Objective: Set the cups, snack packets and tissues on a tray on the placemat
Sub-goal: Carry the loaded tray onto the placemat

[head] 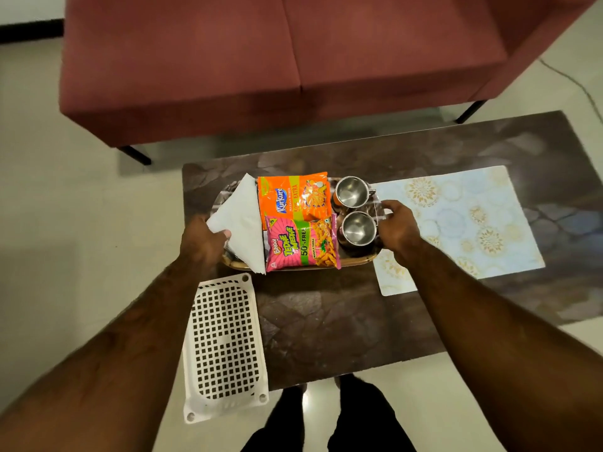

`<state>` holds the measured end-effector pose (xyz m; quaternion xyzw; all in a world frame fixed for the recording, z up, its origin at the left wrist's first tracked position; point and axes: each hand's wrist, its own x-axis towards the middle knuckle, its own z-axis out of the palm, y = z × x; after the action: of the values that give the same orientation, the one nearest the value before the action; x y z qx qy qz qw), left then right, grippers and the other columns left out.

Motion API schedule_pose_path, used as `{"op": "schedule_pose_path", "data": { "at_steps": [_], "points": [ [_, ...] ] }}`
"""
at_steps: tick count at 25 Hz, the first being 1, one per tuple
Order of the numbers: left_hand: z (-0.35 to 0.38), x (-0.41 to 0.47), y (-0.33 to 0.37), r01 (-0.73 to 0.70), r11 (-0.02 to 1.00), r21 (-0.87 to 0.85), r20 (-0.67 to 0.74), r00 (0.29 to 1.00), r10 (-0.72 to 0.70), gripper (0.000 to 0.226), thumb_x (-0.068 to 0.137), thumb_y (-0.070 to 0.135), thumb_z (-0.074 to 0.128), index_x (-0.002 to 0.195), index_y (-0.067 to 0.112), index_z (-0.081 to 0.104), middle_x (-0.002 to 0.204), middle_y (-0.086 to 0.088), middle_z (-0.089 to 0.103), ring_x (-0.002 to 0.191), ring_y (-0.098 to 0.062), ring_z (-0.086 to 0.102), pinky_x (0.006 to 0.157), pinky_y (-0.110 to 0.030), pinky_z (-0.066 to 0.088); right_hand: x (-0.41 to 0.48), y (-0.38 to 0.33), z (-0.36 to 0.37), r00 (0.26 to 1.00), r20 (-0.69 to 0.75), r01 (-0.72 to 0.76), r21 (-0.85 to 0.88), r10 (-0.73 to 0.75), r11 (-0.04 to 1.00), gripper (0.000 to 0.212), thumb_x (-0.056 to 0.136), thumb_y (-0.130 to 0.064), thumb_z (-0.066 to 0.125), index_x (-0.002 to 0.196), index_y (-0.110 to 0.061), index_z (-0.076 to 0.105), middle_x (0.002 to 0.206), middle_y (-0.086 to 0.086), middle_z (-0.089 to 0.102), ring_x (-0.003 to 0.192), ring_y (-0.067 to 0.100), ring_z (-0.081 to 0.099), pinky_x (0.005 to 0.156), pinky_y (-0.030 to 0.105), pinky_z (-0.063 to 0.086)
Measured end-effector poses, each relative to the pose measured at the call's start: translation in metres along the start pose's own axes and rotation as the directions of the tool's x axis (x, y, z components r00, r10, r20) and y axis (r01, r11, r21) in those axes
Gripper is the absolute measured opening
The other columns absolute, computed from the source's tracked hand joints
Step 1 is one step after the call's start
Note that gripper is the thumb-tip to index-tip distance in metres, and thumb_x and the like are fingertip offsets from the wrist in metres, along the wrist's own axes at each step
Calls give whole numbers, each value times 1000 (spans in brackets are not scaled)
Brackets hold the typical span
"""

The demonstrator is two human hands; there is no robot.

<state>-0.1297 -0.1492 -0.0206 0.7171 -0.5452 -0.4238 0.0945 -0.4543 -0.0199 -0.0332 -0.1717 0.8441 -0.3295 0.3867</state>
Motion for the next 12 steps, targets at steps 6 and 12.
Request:
{"op": "schedule_pose_path", "data": {
  "at_steps": [6, 12],
  "points": [
    [82, -33, 41, -33, 999, -29, 16, 999, 33, 46, 89, 15, 72, 127, 2, 52, 121, -16, 62, 97, -23, 57, 76, -35, 46, 33, 35, -88, 1000, -13, -15, 19, 16, 1000, 46, 88, -8, 76, 132, -11, 64, 124, 19, 72, 110, 42, 72, 90, 61, 61],
    [202, -67, 82, 83, 995, -59, 52, 995, -80, 45, 90, 9, 70, 129, 0, 49, 123, -22, 59, 104, -38, 63, 75, -42, 56, 91, 88, -186, 999, -6, -32, -13, 32, 999, 41, 93, -9, 72, 133, -12, 64, 121, 18, 75, 108, 39, 73, 92, 57, 61]
  ]
}}
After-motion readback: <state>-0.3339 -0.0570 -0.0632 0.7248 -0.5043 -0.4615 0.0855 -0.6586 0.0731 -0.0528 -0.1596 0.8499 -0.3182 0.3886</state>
